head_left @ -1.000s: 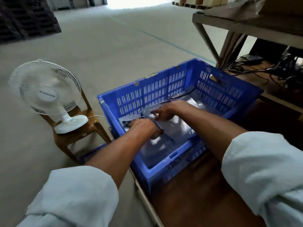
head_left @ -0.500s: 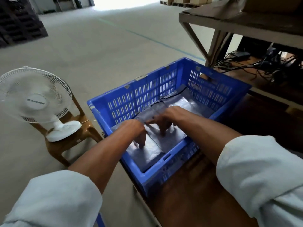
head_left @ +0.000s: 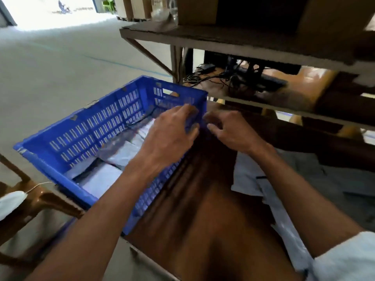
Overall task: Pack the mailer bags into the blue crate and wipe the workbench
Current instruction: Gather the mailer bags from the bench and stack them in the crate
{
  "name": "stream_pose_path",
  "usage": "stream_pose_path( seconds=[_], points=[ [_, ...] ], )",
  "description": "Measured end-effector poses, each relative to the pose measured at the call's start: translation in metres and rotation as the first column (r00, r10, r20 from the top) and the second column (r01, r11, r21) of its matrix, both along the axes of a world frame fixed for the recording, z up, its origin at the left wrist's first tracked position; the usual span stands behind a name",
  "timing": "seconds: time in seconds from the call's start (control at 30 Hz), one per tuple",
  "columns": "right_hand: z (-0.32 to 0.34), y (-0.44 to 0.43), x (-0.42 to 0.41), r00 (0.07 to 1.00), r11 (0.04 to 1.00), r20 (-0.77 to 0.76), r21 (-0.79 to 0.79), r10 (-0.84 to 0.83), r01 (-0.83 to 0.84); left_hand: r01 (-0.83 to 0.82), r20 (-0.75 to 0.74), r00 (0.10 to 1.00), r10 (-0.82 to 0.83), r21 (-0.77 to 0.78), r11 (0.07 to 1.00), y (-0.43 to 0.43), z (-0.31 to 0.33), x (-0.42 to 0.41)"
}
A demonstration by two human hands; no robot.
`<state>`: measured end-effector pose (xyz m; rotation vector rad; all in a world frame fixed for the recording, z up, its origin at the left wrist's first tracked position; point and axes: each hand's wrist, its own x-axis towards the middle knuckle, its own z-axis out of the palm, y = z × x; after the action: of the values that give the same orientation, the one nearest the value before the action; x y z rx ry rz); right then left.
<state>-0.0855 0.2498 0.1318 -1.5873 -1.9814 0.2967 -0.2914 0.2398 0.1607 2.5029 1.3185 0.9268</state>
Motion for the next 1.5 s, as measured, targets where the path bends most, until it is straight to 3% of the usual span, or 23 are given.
stream_pose_path(
  seconds=[0.17, 0.3, 0.43, 0.5, 0.57, 0.67, 0.73, 0.83, 0.97, 1.1, 1.23, 1.37, 1.5],
  points=[
    [-0.064, -0.098, 0.104, 0.944, 0.923, 0.016, -0.207, -0.328, 0.324, 0.216, -0.15, 0.953, -0.262, -0.269, 0.939, -0.028, -0.072, 0.097],
    [-0.104, -0.164, 0.145, 0.873, 0.851, -0.008, -0.228, -0.488, 0.474, 0.205, -0.237, 0.916, -0.324, -0.417, 0.885, -0.036, -0.128, 0.149],
    [-0.13, -0.189, 0.139, 0.841, 0.817, 0.256, -0.225, -0.476, 0.531, 0.161, -0.34, 0.88, -0.332, -0.442, 0.882, -0.026, -0.153, 0.186],
    [-0.143, -0.192, 0.126, 0.807, 0.816, 0.434, -0.232, -0.401, 0.53, 0.177, -0.425, 0.812, -0.399, -0.472, 0.864, -0.01, -0.169, 0.198],
    [-0.159, -0.194, 0.115, 0.803, 0.817, 0.461, -0.244, -0.377, 0.523, 0.168, -0.533, 0.721, -0.443, -0.486, 0.858, 0.004, -0.187, 0.201],
    [-0.179, -0.191, 0.107, 0.809, 0.812, 0.417, -0.232, -0.415, 0.536, 0.133, -0.609, 0.689, -0.394, -0.428, 0.894, 0.005, -0.188, 0.193],
    [-0.185, -0.186, 0.101, 0.79, 0.801, 0.419, -0.203, -0.448, 0.563, 0.197, -0.594, 0.698, -0.399, -0.376, 0.905, 0.001, -0.189, 0.183],
    [-0.187, -0.179, 0.089, 0.774, 0.782, 0.395, -0.186, -0.495, 0.595, 0.147, -0.522, 0.769, -0.37, -0.418, 0.896, -0.005, -0.181, 0.161],
    [-0.185, -0.174, 0.077, 0.802, 0.798, 0.38, -0.217, -0.462, 0.562, 0.166, -0.568, 0.737, -0.366, -0.373, 0.913, -0.001, -0.205, 0.127],
    [-0.186, -0.176, 0.079, 0.821, 0.798, 0.346, -0.253, -0.454, 0.548, -0.021, -0.525, 0.84, -0.139, -0.287, 0.958, -0.017, -0.191, 0.132],
    [-0.185, -0.174, 0.077, 0.83, 0.805, 0.284, -0.233, -0.48, 0.545, -0.191, -0.525, 0.847, 0.079, -0.163, 0.968, -0.015, -0.176, 0.151],
    [-0.186, -0.171, 0.083, 0.793, 0.798, 0.189, -0.066, -0.579, 0.598, -0.301, -0.49, 0.87, 0.051, -0.446, 0.843, -0.012, -0.195, 0.154],
    [-0.174, -0.16, 0.083, 0.788, 0.788, 0.208, -0.105, -0.579, 0.607, -0.181, -0.483, 0.872, -0.073, -0.458, 0.87, -0.007, -0.204, 0.138]
  ],
)
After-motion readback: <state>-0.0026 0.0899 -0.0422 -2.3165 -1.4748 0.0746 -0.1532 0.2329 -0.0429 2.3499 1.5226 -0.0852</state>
